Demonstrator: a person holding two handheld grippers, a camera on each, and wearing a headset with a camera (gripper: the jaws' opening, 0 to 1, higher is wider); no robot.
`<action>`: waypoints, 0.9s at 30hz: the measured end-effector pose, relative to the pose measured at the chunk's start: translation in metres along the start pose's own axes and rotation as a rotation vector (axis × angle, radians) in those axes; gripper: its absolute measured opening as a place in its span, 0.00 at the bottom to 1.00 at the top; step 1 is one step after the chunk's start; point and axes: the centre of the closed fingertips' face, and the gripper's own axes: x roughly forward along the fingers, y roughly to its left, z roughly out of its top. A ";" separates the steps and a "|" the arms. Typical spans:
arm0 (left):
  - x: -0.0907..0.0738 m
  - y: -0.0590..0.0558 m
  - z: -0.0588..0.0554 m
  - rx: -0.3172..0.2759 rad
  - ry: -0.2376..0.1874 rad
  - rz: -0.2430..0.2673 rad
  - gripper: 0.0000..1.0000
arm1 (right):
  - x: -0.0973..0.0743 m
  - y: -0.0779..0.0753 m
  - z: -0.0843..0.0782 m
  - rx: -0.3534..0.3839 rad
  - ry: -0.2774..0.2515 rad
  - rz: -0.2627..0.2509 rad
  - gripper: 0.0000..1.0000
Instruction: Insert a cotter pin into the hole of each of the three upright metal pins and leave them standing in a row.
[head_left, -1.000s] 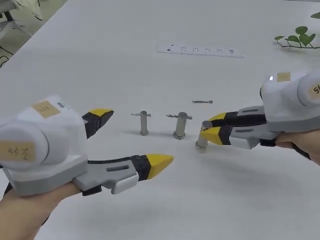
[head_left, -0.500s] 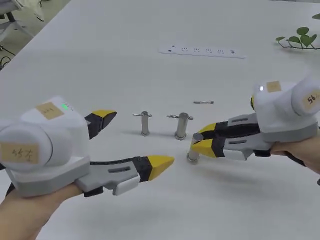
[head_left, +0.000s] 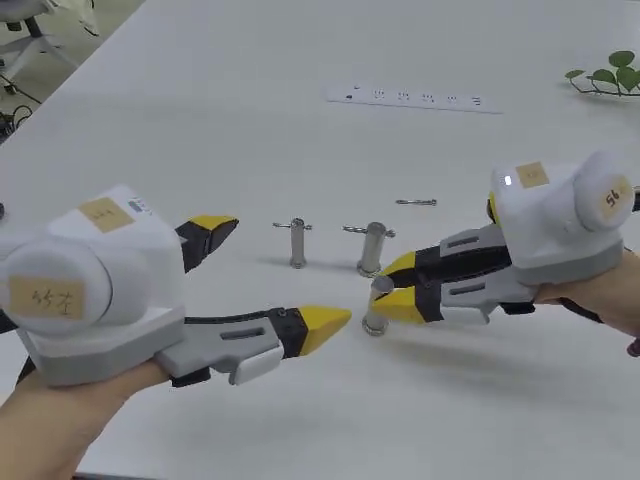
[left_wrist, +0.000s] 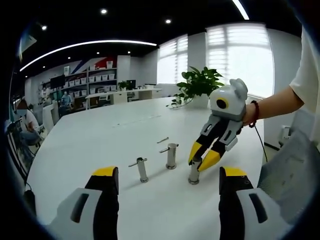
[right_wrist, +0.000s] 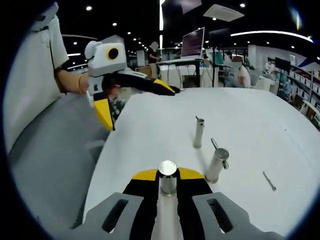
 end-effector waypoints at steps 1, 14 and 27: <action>0.000 0.000 0.000 -0.001 0.000 0.001 0.82 | 0.000 0.000 0.000 0.001 -0.001 0.005 0.13; 0.000 0.003 -0.002 -0.002 0.007 0.008 0.81 | 0.002 0.000 0.002 -0.015 -0.026 0.084 0.14; 0.000 0.003 -0.004 0.001 0.018 0.005 0.81 | 0.007 0.002 -0.007 -0.012 0.017 0.108 0.16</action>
